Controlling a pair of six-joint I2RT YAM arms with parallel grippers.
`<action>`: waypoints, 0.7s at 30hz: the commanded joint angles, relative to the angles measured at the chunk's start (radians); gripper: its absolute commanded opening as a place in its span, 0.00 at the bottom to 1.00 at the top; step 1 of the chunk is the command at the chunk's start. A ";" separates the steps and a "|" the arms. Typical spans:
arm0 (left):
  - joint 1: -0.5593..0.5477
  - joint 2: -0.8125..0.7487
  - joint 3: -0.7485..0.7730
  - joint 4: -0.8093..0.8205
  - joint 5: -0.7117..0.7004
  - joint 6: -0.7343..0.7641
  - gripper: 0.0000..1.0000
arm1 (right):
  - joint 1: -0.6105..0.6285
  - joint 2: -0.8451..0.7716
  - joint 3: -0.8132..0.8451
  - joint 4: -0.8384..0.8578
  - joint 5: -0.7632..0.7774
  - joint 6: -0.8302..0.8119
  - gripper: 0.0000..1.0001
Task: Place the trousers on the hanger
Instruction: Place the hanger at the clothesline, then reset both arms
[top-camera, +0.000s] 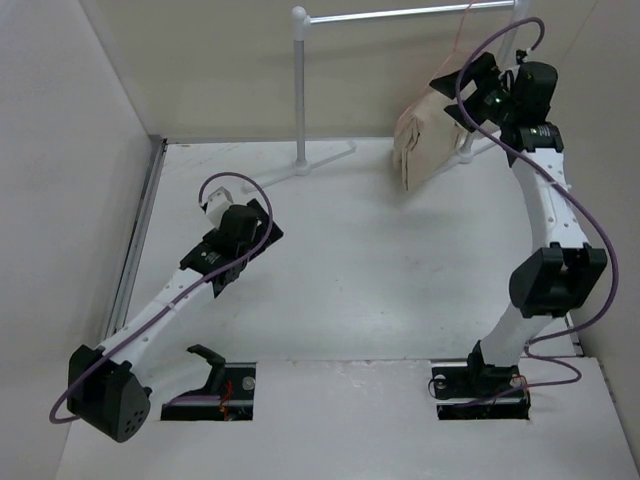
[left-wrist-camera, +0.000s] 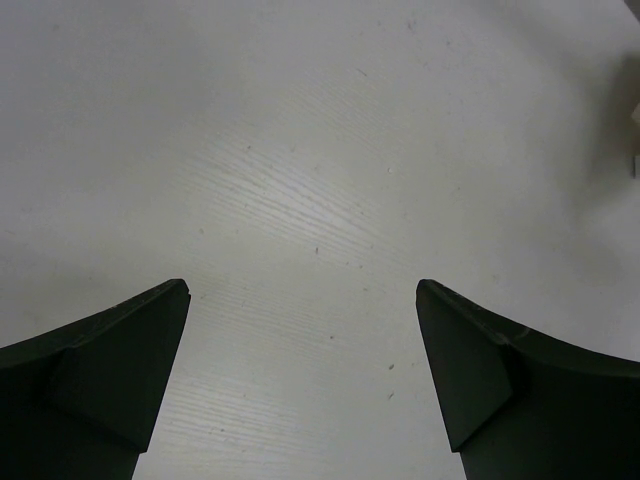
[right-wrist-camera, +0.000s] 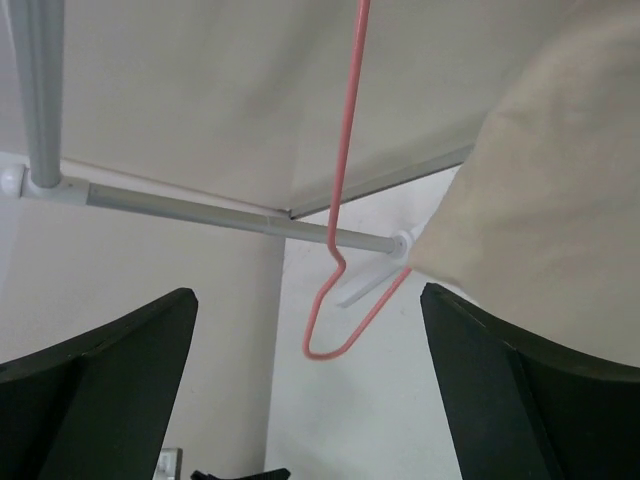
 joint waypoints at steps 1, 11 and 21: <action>0.006 0.040 0.088 -0.017 -0.004 0.003 1.00 | -0.021 -0.168 -0.124 0.052 0.081 -0.050 1.00; -0.105 0.244 0.209 -0.036 0.016 0.001 1.00 | -0.021 -0.657 -0.869 0.020 0.431 -0.131 1.00; -0.184 0.376 0.234 0.000 0.071 0.001 1.00 | 0.009 -0.881 -1.278 -0.164 0.641 -0.136 1.00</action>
